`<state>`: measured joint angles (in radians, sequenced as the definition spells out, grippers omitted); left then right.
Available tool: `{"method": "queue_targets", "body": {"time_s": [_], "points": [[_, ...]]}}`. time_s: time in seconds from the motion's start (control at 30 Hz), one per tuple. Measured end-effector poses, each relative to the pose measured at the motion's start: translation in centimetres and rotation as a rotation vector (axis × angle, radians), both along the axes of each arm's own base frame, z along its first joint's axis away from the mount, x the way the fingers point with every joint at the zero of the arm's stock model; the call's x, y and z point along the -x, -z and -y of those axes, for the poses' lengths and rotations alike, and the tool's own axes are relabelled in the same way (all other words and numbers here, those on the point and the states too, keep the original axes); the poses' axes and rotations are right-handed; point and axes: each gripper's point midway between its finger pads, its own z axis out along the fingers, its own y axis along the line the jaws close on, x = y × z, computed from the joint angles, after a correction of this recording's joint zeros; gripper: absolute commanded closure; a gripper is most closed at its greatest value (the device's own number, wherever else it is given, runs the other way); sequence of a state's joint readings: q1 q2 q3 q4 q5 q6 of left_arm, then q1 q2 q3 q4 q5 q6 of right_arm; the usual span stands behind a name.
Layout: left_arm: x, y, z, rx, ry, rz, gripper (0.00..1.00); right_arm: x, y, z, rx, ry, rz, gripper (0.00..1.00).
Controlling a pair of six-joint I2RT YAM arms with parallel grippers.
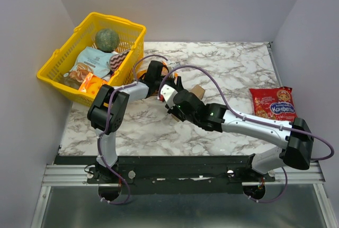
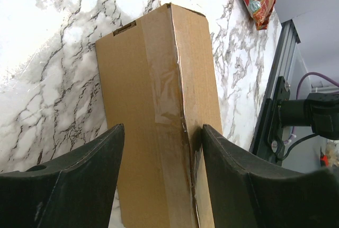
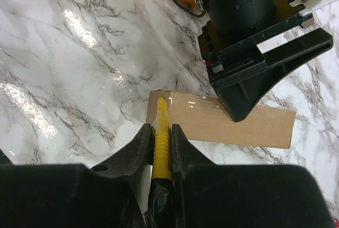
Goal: Unpack the express box
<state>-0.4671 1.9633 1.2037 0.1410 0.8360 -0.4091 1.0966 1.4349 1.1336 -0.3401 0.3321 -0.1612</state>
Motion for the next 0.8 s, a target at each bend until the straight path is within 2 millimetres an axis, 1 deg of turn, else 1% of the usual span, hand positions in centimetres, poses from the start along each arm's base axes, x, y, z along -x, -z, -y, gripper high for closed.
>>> {"method": "queue_targets", "body": {"time_s": [0.23, 0.63, 0.8], "points": [[-0.03, 0.05, 0.0, -0.002, -0.005, -0.003, 0.33, -0.5, 0.61, 0.17, 0.006, 0.022, -0.011, 1.0], [0.14, 0.11, 0.32, 0.0, -0.005, -0.013, 0.33, -0.8, 0.75, 0.14, 0.002, 0.031, -0.012, 1.0], [0.19, 0.14, 0.38, 0.001, -0.005, -0.017, 0.33, -0.96, 0.44, 0.13, -0.004, 0.046, -0.023, 1.0]]}}
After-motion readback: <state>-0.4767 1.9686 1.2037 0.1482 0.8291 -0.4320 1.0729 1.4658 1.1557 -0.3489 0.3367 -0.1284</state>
